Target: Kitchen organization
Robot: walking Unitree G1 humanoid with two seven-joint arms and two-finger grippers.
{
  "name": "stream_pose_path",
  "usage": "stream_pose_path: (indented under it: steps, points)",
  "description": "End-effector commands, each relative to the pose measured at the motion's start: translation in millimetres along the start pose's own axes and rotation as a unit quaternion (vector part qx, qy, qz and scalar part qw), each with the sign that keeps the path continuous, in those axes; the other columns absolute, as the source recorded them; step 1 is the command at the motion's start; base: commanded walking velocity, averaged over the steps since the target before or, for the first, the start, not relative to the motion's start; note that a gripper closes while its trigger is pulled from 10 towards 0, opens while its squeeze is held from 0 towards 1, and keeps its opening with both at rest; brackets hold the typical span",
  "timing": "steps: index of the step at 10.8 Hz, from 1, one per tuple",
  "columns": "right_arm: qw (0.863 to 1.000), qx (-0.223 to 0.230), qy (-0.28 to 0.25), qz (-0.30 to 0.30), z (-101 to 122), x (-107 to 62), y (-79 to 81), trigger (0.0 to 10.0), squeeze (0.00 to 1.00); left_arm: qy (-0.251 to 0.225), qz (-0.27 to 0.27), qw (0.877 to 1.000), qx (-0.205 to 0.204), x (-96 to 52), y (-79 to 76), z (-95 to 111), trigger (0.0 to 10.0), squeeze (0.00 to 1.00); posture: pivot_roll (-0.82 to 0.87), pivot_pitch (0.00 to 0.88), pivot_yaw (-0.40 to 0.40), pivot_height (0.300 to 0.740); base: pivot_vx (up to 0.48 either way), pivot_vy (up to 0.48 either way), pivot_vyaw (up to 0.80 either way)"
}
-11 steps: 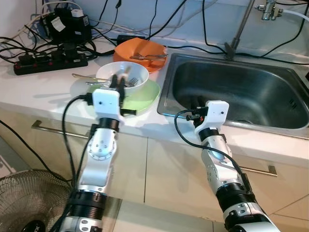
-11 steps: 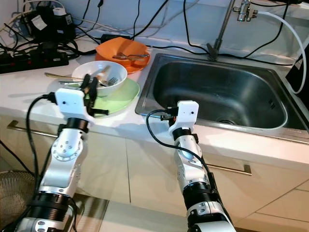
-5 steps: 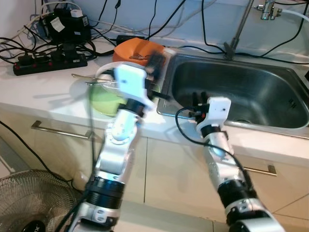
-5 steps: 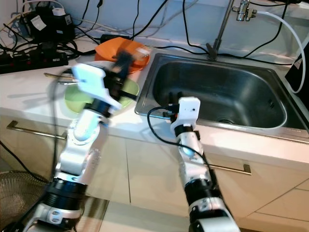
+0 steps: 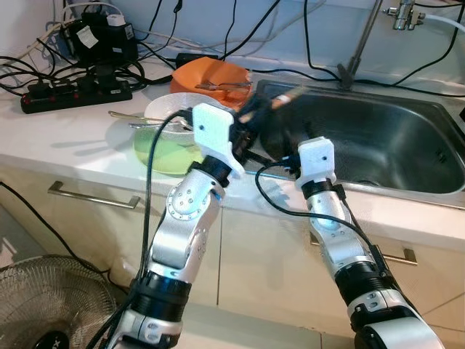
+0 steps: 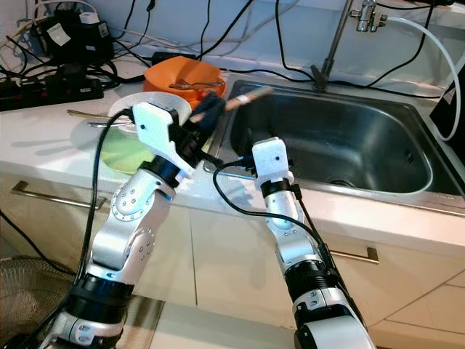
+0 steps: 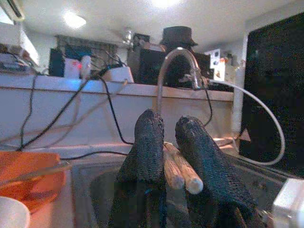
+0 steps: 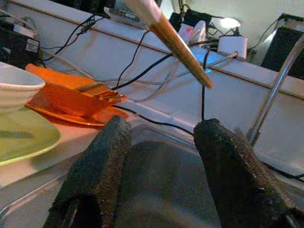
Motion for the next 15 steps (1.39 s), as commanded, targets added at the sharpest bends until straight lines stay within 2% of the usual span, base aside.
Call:
stream_pose_path:
  steps: [1,3,4,5,9,11,13,14,15]
  points:
    - [1.000,-0.014,-0.017,0.001,8,5.1,-1.1,10.0,1.00,0.006,-0.022,1.000,0.000,0.4,-8.9,0,10.0,0.00,0.21,0.000,-0.019,0.740,0.000,0.000,0.00]
    - [0.999,-0.027,-0.020,-0.005,8,4.6,-2.1,10.0,1.00,0.021,-0.039,0.999,0.002,-1.2,-13.8,-2,10.0,0.00,0.21,0.000,-0.018,0.740,0.000,0.000,0.00]
    - [0.998,-0.062,-0.024,0.001,8,4.2,-0.2,10.0,1.00,0.035,-0.038,0.999,0.008,-2.5,-12.5,-6,10.0,0.00,0.21,0.000,-0.019,0.740,0.000,0.000,0.00]
    - [0.997,-0.068,-0.025,-0.001,9,5.0,-0.6,10.0,0.00,0.048,-0.045,0.998,0.015,-2.8,-12.8,-9,10.0,0.00,0.21,0.000,-0.018,0.740,0.000,0.000,0.00]
    - [0.997,-0.076,-0.026,-0.008,10,6.2,-2.4,10.0,0.00,0.083,-0.062,0.994,0.036,-5.7,-13.1,-16,10.0,0.00,0.21,0.000,-0.017,0.740,0.000,0.000,0.00]
    - [0.996,-0.084,-0.031,-0.002,11,7.0,0.5,10.0,0.00,0.095,-0.081,0.991,0.047,-7.1,-15.5,-16,10.0,0.00,0.22,0.000,-0.018,0.740,0.000,0.000,0.00]
    - [0.994,-0.098,-0.039,0.007,14,7.1,5.2,10.0,0.00,0.094,-0.078,0.990,0.064,-6.5,-10.5,-10,10.0,0.00,0.22,0.000,-0.016,0.740,0.000,0.000,0.00]
    - [0.991,-0.121,-0.048,0.011,16,7.8,6.2,10.0,0.00,0.093,-0.079,0.990,0.066,-5.9,-10.6,-8,10.0,0.00,0.22,0.000,-0.015,0.740,0.000,0.000,0.00]
    - [0.977,-0.196,-0.080,0.028,23,8.5,9.3,10.0,0.00,0.091,-0.078,0.990,0.069,-5.3,-11.2,-6,10.0,0.00,0.22,0.000,-0.015,0.740,0.000,0.000,0.00]
Point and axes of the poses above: a point about 5 cm out from each wrist's last joint towards the gripper, its own x axis pointing out of the wrist towards the gripper, its own z axis along the axis of the wrist's last joint, y = z × x, the point moved 5 cm from there along x, pointing out of the wrist towards the gripper, and after that the axes turned 5 degrees about -x, right-handed, at the moved point
